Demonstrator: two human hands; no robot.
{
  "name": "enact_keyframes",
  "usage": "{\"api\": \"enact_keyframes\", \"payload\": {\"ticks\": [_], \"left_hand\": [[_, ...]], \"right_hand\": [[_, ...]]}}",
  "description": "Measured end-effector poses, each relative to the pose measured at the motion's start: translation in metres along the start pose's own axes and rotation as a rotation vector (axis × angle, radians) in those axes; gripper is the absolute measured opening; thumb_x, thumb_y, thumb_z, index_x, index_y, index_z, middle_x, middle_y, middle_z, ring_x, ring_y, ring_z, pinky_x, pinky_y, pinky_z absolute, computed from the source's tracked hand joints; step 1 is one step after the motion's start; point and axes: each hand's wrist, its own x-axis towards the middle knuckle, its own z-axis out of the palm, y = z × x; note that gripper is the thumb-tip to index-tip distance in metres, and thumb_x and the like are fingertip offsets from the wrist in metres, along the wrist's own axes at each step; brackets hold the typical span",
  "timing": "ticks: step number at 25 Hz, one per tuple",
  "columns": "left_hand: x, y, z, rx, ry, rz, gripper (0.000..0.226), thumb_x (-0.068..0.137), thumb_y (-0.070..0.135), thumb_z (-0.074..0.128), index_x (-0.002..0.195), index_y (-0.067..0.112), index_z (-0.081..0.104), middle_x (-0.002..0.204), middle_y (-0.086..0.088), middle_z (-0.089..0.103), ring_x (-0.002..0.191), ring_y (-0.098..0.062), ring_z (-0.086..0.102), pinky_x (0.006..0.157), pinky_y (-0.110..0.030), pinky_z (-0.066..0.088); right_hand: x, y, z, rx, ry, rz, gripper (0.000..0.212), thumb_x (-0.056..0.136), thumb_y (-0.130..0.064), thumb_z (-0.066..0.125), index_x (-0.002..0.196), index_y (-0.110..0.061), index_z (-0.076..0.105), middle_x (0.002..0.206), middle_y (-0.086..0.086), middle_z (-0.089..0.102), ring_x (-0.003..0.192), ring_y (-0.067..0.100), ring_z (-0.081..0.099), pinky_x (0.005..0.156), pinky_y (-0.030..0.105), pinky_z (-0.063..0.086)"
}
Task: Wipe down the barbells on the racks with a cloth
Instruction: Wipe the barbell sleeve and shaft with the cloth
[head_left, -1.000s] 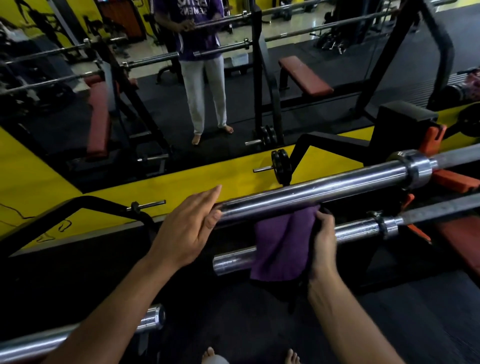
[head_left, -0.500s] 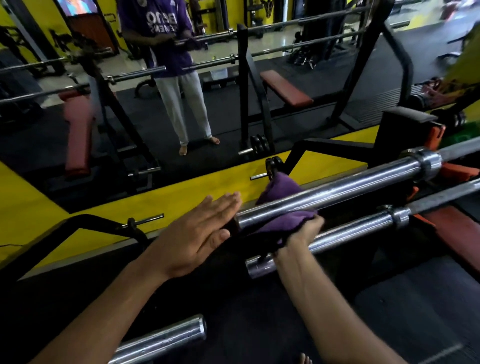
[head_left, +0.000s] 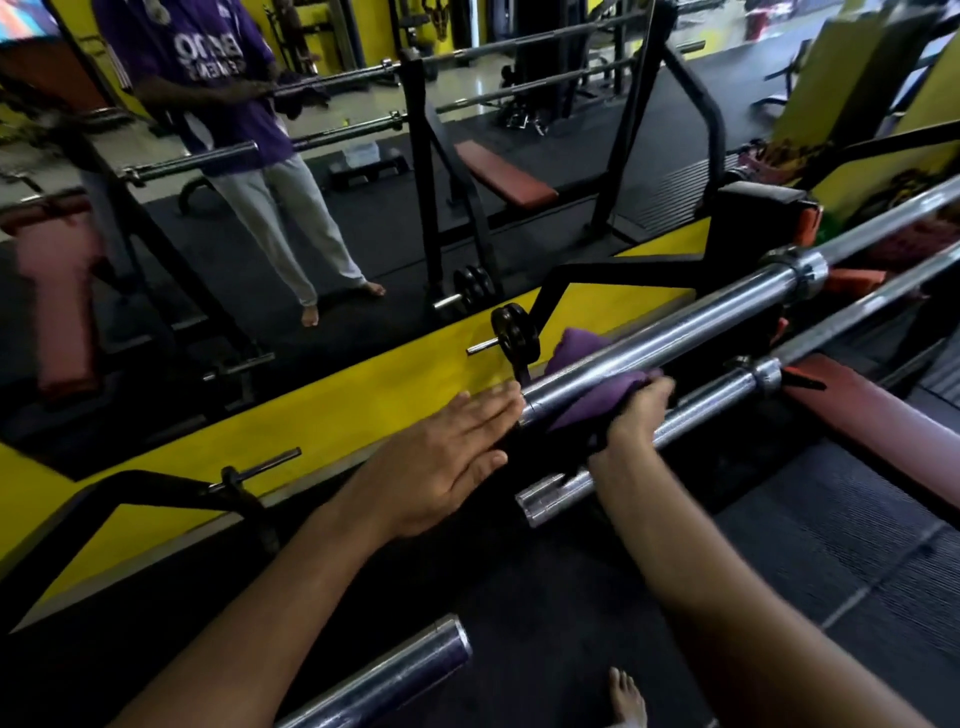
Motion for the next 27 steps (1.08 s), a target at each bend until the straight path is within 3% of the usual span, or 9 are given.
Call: {"api": "enact_keyframes", "payload": {"ticks": [3,8,13,16,18,20,22,25,27], "left_hand": [[-0.003,0.0,0.008,0.007,0.038,-0.002,0.058,0.109,0.047,0.019,0.16,0.02,0.022,0.168,0.007,0.014,0.154,-0.002,0.009,0.127,-0.031,0.011],[-0.003,0.003,0.008,-0.082,0.065,-0.017,0.056,0.109,0.045,0.021,0.159,0.02,0.026,0.167,0.008,0.017,0.153,0.0,0.01,0.126,-0.029,0.011],[-0.005,0.02,0.016,-0.04,0.192,-0.053,0.054,0.109,0.041,0.029,0.157,0.015,0.032,0.166,0.003,0.024,0.153,-0.006,0.017,0.126,-0.036,0.018],[-0.003,0.061,0.037,-0.07,0.286,0.047,0.047,0.106,0.029,0.047,0.15,0.012,0.046,0.157,-0.002,0.043,0.147,-0.011,0.035,0.124,-0.037,0.025],[0.006,0.091,0.059,-0.198,0.296,0.063,0.044,0.103,0.028,0.053,0.145,0.016,0.052,0.148,0.004,0.052,0.139,-0.008,0.045,0.12,-0.032,0.032],[0.032,0.12,0.085,-0.442,0.241,-0.092,0.046,0.101,0.035,0.057,0.146,0.025,0.05,0.146,0.016,0.049,0.137,-0.001,0.044,0.114,-0.019,0.033],[0.07,0.145,0.107,-0.743,0.071,-0.285,0.059,0.094,0.049,0.063,0.148,0.036,0.043,0.146,0.026,0.046,0.136,0.006,0.042,0.11,-0.013,0.034],[0.142,0.172,0.142,-1.084,-0.158,-0.355,0.049,0.082,0.051,0.074,0.128,0.039,0.06,0.124,0.011,0.068,0.118,-0.004,0.062,0.101,-0.031,0.051],[0.186,0.191,0.156,-1.072,-0.182,-0.306,0.03,0.083,0.045,0.076,0.106,0.028,0.067,0.099,-0.001,0.073,0.092,-0.011,0.065,0.088,-0.043,0.054]], "right_hand": [[-0.018,0.049,-0.014,-0.177,-0.043,0.089,0.039,0.104,-0.044,0.038,0.086,-0.017,0.059,0.085,0.011,0.069,0.071,0.021,0.062,0.059,0.025,0.046],[-0.029,0.039,-0.046,-0.6,-0.196,0.025,0.029,0.1,-0.038,0.048,0.085,-0.018,0.064,0.076,0.005,0.067,0.07,0.019,0.061,0.061,0.026,0.046],[-0.007,0.029,-0.095,-0.968,-0.286,0.002,0.039,0.085,-0.054,0.055,0.082,-0.017,0.066,0.097,0.009,0.07,0.093,0.024,0.061,0.089,0.037,0.047],[0.007,0.007,-0.138,-0.831,-0.257,0.096,0.046,0.078,-0.051,0.066,0.096,-0.009,0.074,0.103,0.015,0.073,0.097,0.027,0.064,0.094,0.039,0.047],[0.012,-0.015,-0.161,-0.677,-0.346,0.152,0.05,0.074,-0.046,0.069,0.103,-0.006,0.077,0.107,0.019,0.074,0.099,0.03,0.069,0.094,0.042,0.052],[0.016,-0.049,-0.184,-0.607,-0.434,0.078,0.031,0.078,-0.036,0.072,0.099,-0.014,0.079,0.101,0.015,0.075,0.092,0.025,0.072,0.082,0.036,0.058],[0.021,-0.087,-0.205,-0.602,-0.405,-0.015,0.011,0.081,-0.026,0.078,0.092,-0.021,0.079,0.093,0.011,0.076,0.085,0.021,0.073,0.072,0.031,0.059],[0.034,-0.144,-0.241,-0.577,-0.34,-0.128,0.011,0.079,-0.022,0.07,0.085,-0.02,0.079,0.09,0.011,0.074,0.081,0.021,0.071,0.071,0.032,0.059],[0.046,-0.178,-0.263,-0.646,-0.318,-0.219,0.012,0.085,-0.021,0.068,0.092,-0.018,0.077,0.092,0.012,0.075,0.084,0.024,0.071,0.075,0.034,0.059]]}}
